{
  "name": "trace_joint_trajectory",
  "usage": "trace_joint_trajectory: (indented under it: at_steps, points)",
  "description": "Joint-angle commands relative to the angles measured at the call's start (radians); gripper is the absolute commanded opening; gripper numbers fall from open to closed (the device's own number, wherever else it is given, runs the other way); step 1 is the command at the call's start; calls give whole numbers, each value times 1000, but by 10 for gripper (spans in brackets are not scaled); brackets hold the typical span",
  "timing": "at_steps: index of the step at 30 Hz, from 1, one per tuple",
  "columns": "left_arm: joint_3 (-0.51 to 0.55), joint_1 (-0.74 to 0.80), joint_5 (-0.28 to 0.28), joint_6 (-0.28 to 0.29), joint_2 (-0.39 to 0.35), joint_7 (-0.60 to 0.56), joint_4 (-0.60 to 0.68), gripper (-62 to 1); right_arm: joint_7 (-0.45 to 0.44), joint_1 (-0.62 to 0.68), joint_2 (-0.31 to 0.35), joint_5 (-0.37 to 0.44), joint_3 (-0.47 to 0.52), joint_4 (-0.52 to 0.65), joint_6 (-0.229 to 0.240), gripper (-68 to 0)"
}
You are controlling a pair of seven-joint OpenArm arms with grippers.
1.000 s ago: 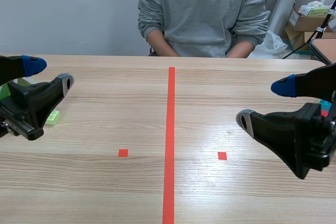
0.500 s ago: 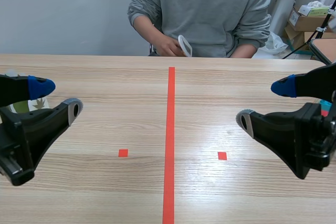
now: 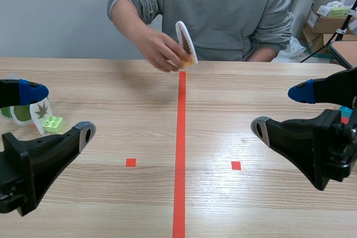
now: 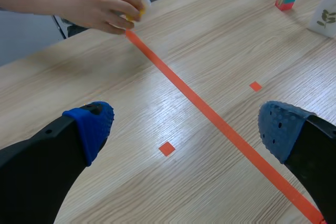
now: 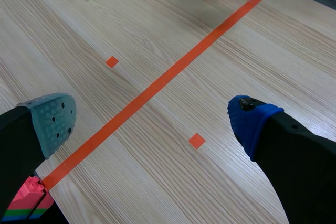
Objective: Do the leaf sorting experiment
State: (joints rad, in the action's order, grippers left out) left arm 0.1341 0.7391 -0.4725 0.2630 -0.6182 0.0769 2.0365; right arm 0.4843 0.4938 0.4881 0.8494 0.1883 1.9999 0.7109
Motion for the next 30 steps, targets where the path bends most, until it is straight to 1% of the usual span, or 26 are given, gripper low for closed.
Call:
trace_joint_trajectory:
  at_steps: [1, 30]
  points:
    - [3, -3, -7, -1, 0, -15, 14, -6, -8, -9, 5, 11, 14, 1, -5, -84]
    - [3, -3, -7, 2, 0, -27, 13, -7, -8, -9, 5, 11, 14, 1, -5, -84]
